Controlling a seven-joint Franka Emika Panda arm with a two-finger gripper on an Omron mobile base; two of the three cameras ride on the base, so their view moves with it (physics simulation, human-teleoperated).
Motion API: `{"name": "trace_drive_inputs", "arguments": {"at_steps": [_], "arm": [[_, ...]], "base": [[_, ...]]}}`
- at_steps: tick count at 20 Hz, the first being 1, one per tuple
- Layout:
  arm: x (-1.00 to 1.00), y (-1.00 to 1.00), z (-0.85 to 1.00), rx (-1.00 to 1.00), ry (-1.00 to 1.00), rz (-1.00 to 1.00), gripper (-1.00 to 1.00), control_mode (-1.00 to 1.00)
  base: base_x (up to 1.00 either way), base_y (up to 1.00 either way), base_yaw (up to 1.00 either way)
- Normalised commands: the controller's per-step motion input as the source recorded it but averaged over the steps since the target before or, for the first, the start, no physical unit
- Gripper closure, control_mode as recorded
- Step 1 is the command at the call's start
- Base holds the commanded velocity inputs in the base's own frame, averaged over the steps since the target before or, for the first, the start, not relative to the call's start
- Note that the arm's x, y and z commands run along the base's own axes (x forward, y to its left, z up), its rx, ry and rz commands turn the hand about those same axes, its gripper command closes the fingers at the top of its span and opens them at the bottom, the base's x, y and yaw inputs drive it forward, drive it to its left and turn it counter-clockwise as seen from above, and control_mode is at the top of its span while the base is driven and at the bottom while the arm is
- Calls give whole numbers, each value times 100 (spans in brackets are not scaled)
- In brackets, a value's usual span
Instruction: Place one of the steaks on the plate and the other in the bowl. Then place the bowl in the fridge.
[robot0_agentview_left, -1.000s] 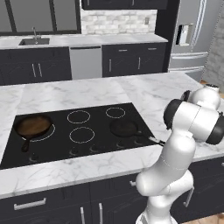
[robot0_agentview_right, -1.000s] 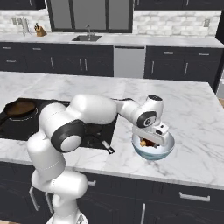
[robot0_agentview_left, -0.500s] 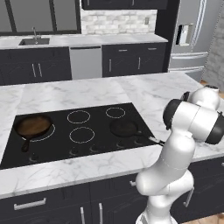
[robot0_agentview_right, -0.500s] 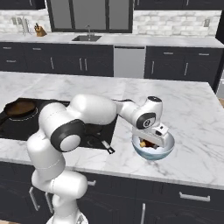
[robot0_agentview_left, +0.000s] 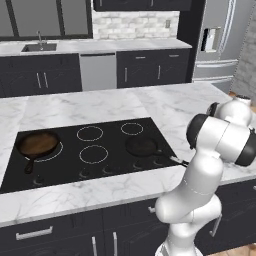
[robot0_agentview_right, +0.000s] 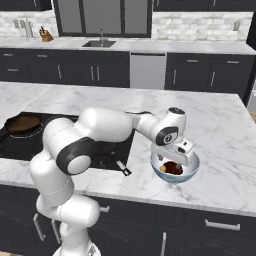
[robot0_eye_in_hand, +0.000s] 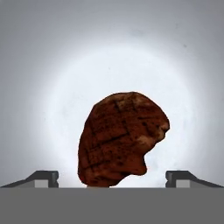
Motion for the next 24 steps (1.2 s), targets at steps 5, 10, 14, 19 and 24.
{"name": "trace_drive_inputs", "arguments": {"at_steps": [5, 10, 14, 19, 24], "arm": [[-33, 0, 33, -9, -3, -4, -100, -100], [-89, 58, 83, -6, 1, -7, -100, -100], [-68, 94, 84, 4, -4, 3, -100, -100], [-8, 100, 48, 16, -1, 5, -100, -100], [-17, 100, 27, 9, 2, 23, -100, -100]], "base": [[0, 0, 0], [0, 0, 0], [0, 0, 0], [0, 0, 0], [0, 0, 0]]}}
